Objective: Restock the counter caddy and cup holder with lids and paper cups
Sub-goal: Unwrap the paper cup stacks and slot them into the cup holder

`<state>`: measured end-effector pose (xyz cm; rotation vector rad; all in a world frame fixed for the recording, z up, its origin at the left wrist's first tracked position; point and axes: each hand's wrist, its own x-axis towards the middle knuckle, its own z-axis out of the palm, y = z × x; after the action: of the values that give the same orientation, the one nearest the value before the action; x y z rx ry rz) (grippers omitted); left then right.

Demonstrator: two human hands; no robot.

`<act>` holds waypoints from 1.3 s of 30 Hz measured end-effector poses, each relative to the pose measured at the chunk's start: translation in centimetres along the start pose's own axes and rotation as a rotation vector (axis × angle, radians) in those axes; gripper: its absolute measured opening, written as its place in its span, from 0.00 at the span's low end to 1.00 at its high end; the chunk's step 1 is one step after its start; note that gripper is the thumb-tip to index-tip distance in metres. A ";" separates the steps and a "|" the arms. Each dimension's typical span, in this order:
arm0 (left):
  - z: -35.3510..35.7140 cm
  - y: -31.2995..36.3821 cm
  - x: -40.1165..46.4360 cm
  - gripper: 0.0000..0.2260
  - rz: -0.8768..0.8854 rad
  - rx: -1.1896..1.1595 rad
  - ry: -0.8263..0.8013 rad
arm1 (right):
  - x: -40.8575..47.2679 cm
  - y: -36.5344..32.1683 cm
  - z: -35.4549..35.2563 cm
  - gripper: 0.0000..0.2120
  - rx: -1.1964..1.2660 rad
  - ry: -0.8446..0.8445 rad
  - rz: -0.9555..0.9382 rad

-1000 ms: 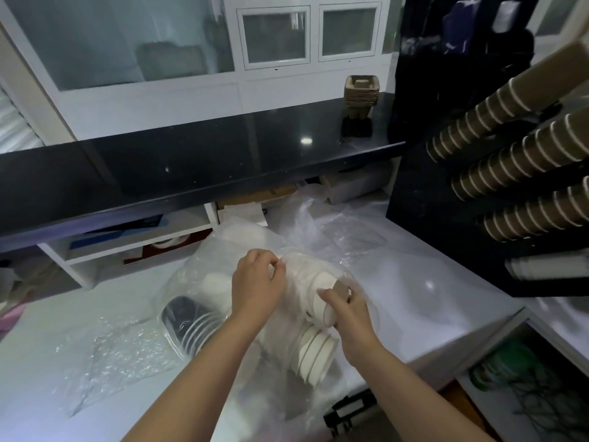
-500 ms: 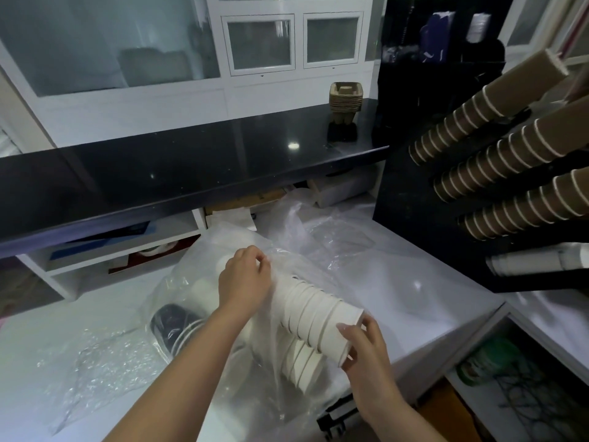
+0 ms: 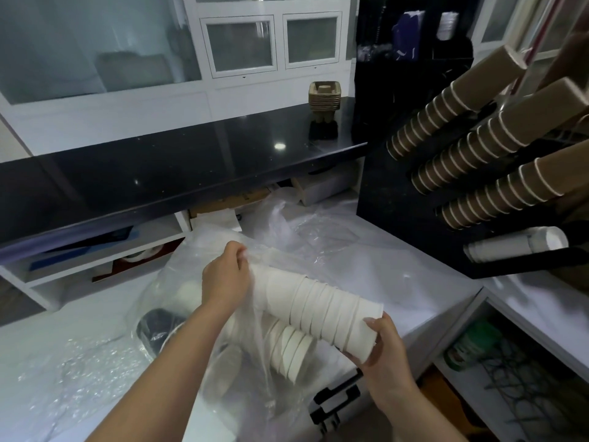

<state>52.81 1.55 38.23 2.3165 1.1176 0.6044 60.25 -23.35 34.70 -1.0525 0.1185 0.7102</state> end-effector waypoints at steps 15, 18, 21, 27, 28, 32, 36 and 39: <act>0.0 1.4 -2.4 0.14 -0.066 -0.419 0.045 | -0.7 -3.1 -0.6 0.12 0.149 -0.041 0.002; -0.9 2.2 -2.0 0.14 -0.155 -0.621 0.126 | -0.6 -4.2 0.1 0.18 0.126 -0.103 -0.030; -2.7 3.3 -2.2 0.16 -0.172 -0.717 0.162 | -0.5 -5.5 0.3 0.13 0.116 -0.150 -0.077; -4.1 2.5 -2.1 0.24 0.021 -0.358 0.115 | -0.1 -6.7 0.4 0.18 0.152 -0.123 -0.086; -4.2 2.1 -1.9 0.23 -0.002 -0.330 0.134 | -0.1 -6.7 0.5 0.14 0.167 -0.109 -0.083; -3.5 -0.2 -1.0 0.16 -0.129 -0.157 0.103 | -0.3 -7.0 1.2 0.09 0.259 -0.082 -0.074; -2.7 0.3 -1.7 0.09 -0.037 -0.206 -0.032 | -0.2 -7.2 2.3 0.09 0.284 -0.119 -0.077; -3.3 4.4 -2.8 0.15 -0.036 -0.563 -0.009 | -0.1 -6.8 3.4 0.10 0.271 -0.130 -0.073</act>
<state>51.89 -2.29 42.93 1.8091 0.8446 0.7776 63.35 -22.58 41.61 -0.7464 0.0618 0.6733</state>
